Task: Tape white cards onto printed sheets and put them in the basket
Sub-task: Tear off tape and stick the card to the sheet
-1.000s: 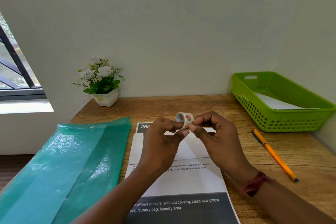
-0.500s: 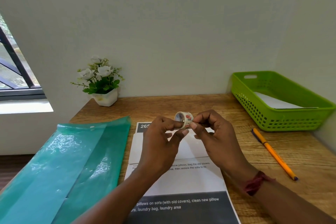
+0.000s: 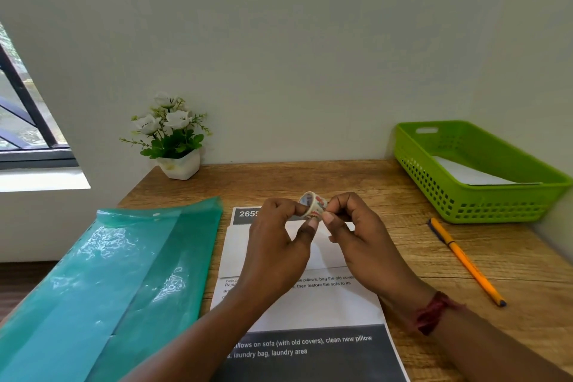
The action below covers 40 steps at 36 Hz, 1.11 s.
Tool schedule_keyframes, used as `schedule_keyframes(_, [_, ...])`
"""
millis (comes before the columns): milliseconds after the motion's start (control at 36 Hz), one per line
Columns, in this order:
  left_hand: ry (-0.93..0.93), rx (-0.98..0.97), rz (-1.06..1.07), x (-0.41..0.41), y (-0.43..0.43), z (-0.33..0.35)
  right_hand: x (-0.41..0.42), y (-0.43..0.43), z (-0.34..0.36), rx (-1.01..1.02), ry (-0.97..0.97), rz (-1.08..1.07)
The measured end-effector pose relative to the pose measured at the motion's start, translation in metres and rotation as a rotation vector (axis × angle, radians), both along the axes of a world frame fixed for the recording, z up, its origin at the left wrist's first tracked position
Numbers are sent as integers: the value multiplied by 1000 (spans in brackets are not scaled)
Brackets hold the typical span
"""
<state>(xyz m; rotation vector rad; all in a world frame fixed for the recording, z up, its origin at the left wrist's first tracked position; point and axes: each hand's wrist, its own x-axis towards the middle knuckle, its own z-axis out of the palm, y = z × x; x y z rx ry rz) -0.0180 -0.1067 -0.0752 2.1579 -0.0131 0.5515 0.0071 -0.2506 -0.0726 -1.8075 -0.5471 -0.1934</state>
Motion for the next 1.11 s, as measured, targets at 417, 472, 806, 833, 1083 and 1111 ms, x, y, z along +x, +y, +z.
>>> schedule_keyframes(417, [-60, -29, -82, -5, -2, 5, -3, 1, 4, 74, -47, -100])
schedule_keyframes(472, [-83, 2, -105, -5, -1, 5, -1, 0, 5, 89, -54, -115])
schedule_keyframes(806, [-97, -41, -118, -7, -2, 6, 2, -1, 3, 113, -53, -111])
schedule_keyframes(833, [-86, -46, -114, -6, -2, 6, 2, -1, 3, 112, -55, -110])
schedule_keyframes(1083, [-68, -132, -121, -8, -2, 12, 1, 0, 4, 137, -38, -112])
schedule_keyframes(1111, [-64, -128, -123, -8, -1, 12, 1, 0, 4, 147, -31, -113])
